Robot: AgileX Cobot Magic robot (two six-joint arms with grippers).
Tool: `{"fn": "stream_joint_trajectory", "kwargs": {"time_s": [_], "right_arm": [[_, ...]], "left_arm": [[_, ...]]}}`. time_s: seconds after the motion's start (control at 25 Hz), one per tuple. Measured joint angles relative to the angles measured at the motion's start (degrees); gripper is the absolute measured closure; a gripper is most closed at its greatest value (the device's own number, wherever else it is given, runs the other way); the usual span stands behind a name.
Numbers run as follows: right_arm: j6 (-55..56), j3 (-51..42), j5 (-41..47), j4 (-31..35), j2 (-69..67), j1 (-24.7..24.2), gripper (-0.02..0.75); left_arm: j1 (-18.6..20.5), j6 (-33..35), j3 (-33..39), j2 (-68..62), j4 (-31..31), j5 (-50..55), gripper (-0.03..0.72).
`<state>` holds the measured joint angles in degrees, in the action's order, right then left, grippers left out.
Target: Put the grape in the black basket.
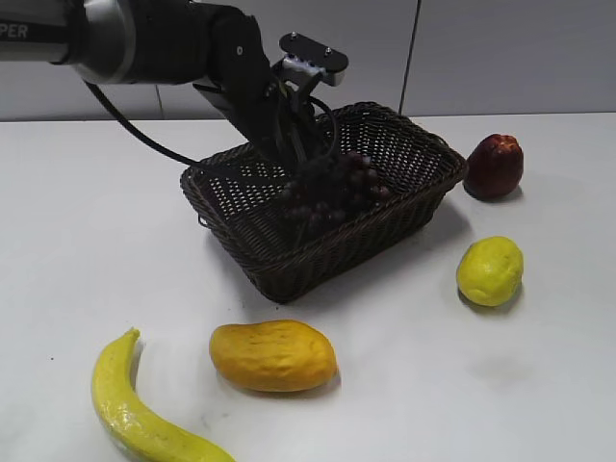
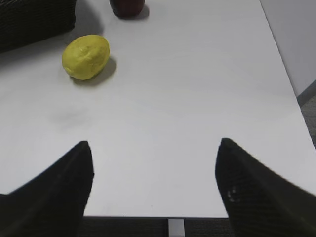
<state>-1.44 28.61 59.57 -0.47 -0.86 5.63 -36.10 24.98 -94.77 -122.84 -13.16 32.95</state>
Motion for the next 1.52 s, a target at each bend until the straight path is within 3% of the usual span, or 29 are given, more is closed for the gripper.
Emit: {"fn": "stream_joint_trajectory", "kwargs": {"time_s": [0.12,0.44,0.68,0.88,1.04,1.28,1.52], "right_arm": [[0.0,0.0,0.0,0.0,0.0,0.0,0.154],[0.0,0.0,0.0,0.0,0.0,0.0,0.154],[0.0,0.0,0.0,0.0,0.0,0.0,0.154],[0.0,0.0,0.0,0.0,0.0,0.0,0.154],[0.0,0.0,0.0,0.0,0.0,0.0,0.154],[0.0,0.0,0.0,0.0,0.0,0.0,0.154],[0.0,0.0,0.0,0.0,0.0,0.0,0.154]], "left_arm": [[0.1,0.0,0.0,0.8,-0.4,0.7,0.074],[3.8,-0.2,-1.9,9.5,-0.8,5.2,0.071],[14.0,-7.7,-2.4,14.7,-0.7,15.6,0.08],[23.4,-10.4,-2.4,15.3,-0.6,33.3,0.098],[28.9,-13.2,-1.6,16.1,0.6,36.2,0.1],[31.4,-16.5,8.4,21.7,5.7,36.5,0.101],[31.5,-16.7,26.8,32.6,6.5,36.7,0.103]]}}
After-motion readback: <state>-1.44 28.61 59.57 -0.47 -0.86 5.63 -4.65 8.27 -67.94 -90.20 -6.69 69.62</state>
